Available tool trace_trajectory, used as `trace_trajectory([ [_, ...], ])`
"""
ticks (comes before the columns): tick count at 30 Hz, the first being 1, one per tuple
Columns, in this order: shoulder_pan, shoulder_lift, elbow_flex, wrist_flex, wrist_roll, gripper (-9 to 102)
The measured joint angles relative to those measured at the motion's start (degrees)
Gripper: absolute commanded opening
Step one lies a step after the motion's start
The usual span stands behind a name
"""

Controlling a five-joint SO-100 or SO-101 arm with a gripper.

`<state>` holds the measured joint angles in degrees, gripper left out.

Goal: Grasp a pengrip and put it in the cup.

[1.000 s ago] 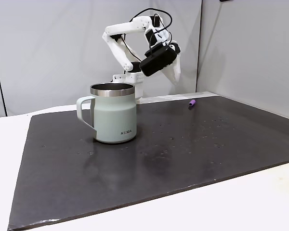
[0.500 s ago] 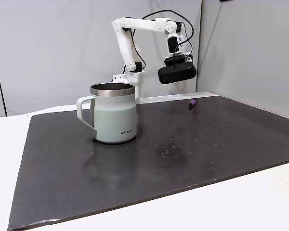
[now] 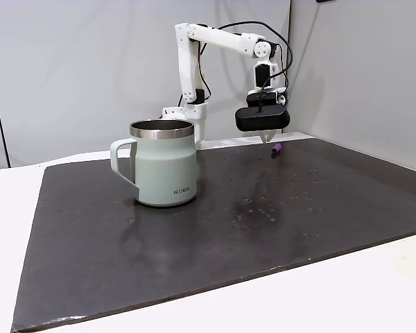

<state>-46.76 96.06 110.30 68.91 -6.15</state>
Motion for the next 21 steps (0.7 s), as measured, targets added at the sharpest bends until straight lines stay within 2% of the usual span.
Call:
trace_trajectory([
  [7,-3.60,-3.16,-1.67,-0.09,1.49,24],
  [21,-11.07,-8.70,-5.71,1.23,3.60,25],
])
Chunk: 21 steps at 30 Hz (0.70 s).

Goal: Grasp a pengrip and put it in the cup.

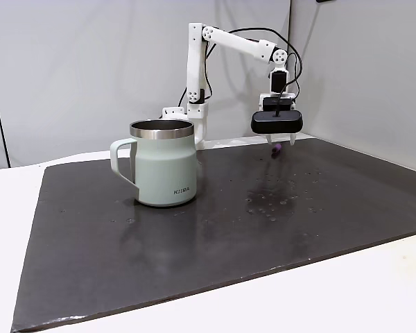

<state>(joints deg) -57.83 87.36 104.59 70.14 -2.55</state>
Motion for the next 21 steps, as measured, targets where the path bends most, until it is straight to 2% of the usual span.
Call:
trace_trajectory([
  [7,-4.57,-2.29,0.00,-0.35,0.00,24],
  [16,-4.92,-5.27,0.00,0.00,-0.35,20],
  [21,-4.66,-5.80,-0.44,-0.18,-0.88,11],
])
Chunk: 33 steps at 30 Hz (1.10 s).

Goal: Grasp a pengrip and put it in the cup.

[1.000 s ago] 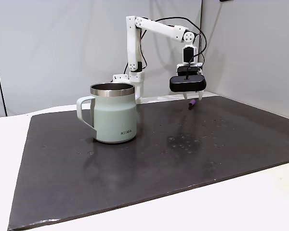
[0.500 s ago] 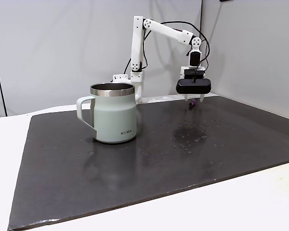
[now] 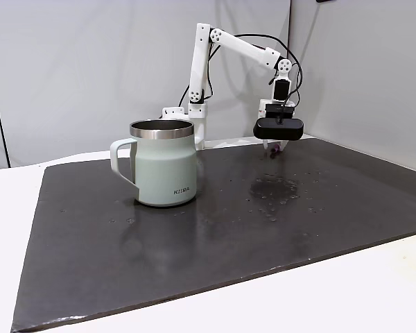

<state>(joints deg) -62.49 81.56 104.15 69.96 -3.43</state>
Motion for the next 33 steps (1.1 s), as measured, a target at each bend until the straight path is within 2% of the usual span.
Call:
trace_trajectory([
  [3,0.44,-0.53,-0.18,0.00,-0.26,5],
  [15,3.52,0.09,-1.58,0.44,-1.49,1],
  [23,20.74,9.05,-11.60,10.90,-6.33,0],
  [33,45.97,24.26,-12.83,22.68,-22.06,0],
])
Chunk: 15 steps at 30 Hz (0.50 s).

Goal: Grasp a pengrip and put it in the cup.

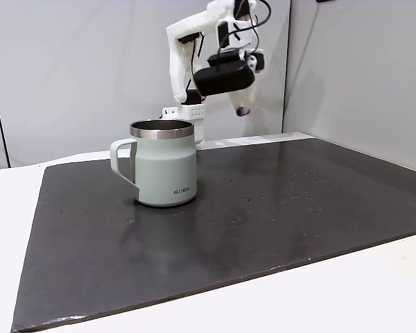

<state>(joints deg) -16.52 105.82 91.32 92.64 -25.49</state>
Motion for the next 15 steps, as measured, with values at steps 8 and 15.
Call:
trace_trajectory([
  [8,20.74,8.35,0.00,-0.18,-16.52,0],
  [15,32.61,8.44,0.00,-9.32,-24.26,0],
])
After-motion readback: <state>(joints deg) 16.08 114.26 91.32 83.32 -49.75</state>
